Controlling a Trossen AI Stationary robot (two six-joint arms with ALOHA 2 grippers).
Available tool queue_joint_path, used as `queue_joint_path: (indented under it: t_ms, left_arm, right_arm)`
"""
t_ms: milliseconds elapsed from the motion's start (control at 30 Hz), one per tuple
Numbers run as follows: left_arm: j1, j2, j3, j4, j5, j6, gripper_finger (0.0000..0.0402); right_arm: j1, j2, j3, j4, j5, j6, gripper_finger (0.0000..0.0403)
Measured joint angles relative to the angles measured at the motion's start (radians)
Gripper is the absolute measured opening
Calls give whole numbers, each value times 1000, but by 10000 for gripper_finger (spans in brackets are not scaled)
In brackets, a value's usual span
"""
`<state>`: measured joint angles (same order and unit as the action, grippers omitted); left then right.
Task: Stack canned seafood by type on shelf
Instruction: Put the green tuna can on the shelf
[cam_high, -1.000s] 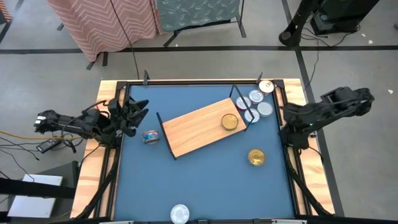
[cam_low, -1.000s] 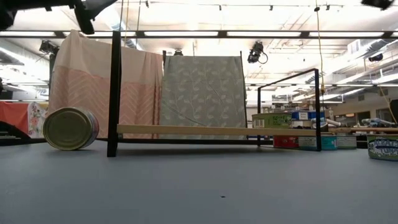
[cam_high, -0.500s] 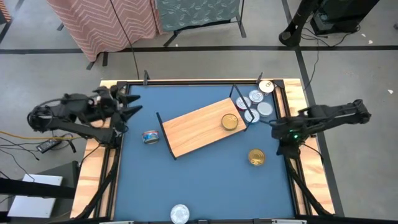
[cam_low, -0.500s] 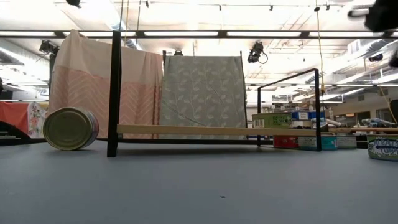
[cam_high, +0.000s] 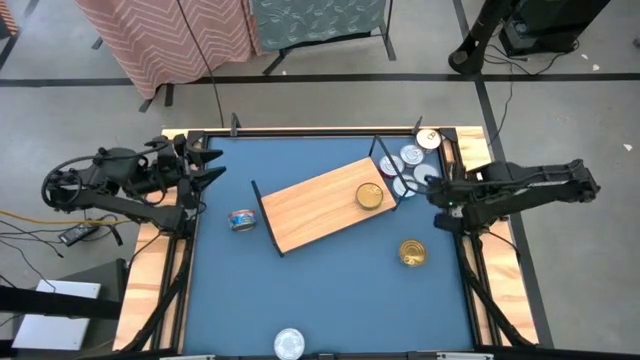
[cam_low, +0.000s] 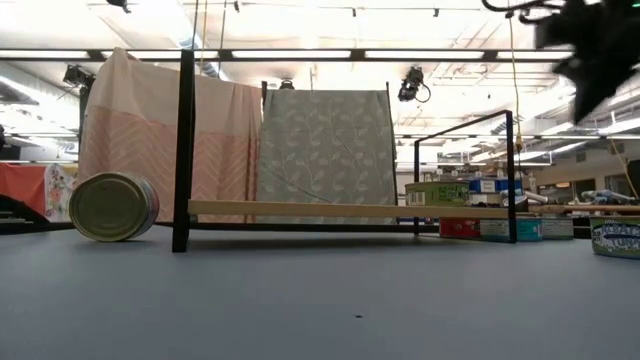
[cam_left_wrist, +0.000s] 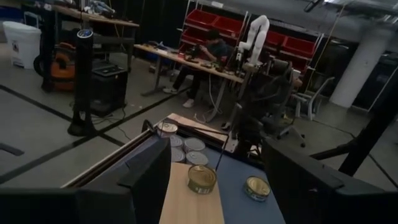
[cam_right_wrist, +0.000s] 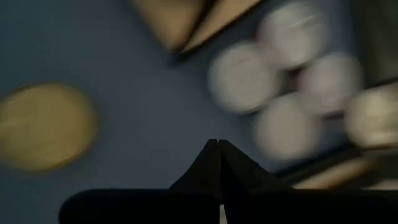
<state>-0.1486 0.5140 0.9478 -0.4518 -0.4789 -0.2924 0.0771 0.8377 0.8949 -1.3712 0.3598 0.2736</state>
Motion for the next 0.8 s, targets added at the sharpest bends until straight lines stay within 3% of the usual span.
queue_joint_path:
  t_ms: [167, 300, 433, 667, 800]
  left_arm:
    - [0, -7, 3, 12, -17, 13, 252]
    - [0, -15, 46, 12, -47, 57, 252]
    - [0, -17, 107, 14, -54, 102, 252]
    - [0, -17, 188, 13, -76, 183, 252]
    - [0, -17, 208, 13, -99, 227, 252]
  right_arm:
    - [-57, 53, 2, 113, 239, -176, 5]
    - [-127, 59, -63, 245, 259, -276, 5]
    - [-198, 36, -145, 323, 309, -260, 5]
    - [-285, -30, -141, 292, 543, -126, 5]
    - [-370, -83, -141, 293, 556, -112, 5]
